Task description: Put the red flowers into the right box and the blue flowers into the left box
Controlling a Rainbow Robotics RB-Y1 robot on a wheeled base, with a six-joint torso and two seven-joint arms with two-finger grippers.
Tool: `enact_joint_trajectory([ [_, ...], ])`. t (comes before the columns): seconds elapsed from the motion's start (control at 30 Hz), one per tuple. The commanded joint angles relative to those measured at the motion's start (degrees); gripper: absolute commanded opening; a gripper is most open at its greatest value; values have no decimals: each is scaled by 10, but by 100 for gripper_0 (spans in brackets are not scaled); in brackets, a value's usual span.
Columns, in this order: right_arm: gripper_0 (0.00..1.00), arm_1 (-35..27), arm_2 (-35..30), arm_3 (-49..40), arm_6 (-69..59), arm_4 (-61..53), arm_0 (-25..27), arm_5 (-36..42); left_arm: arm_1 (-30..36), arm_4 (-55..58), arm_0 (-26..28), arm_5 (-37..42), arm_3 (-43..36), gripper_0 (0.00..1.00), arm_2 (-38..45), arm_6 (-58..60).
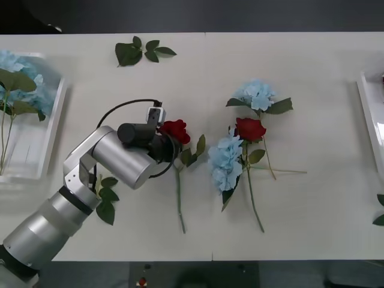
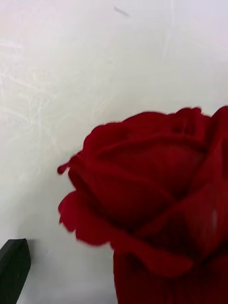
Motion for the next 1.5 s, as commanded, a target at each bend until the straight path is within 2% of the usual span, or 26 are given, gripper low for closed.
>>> enact_joint_trajectory([
  [0.03, 96, -19, 22, -119, -102, 11, -10, 23, -13, -12, -15, -5, -2, 86, 3, -2],
  [0.07, 96, -19, 22, -119, -102, 11, -10, 23, -13, -12, -15, -5, -2, 86, 3, -2],
  [0.1, 96, -20, 45, -162, -132, 16, -16, 23, -13, -12, -15, -5, -2, 57, 3, -4],
  [0.2, 96, -20, 91, -222, -176, 33, -39, 21, -13, -8, -15, -5, 0, 0, 3, -5],
  [0.37, 96, 4, 187, -262, -214, 32, -108, 9, -12, -2, -15, -4, 1, 0, 3, -5],
  [0.5, 96, 51, 243, -242, -214, 30, -157, -8, -6, 28, -17, -5, -7, 0, 3, -5],
  [0.63, 96, 87, 277, -209, -210, 36, -185, -31, 17, 68, -16, 3, -42, 0, 7, -1],
  [0.87, 96, 135, 301, -182, -205, 80, -189, -43, 66, 169, -17, 114, -161, 0, 75, -10],
  [1.03, 96, 162, 316, -159, -201, 110, -186, -46, 79, 228, -19, 214, -248, 0, 176, -37],
  [1.2, 96, 195, 321, -120, -194, 137, -186, -47, 82, 293, -27, 268, -283, 0, 267, -86],
  [1.33, 96, 212, 333, -97, -189, 152, -186, -66, 77, 372, -32, 221, -281, 0, 287, -127],
  [1.5, 96, 212, 344, -92, -185, 153, -183, -82, 75, 472, -33, 100, -260, 0, 278, -150],
])
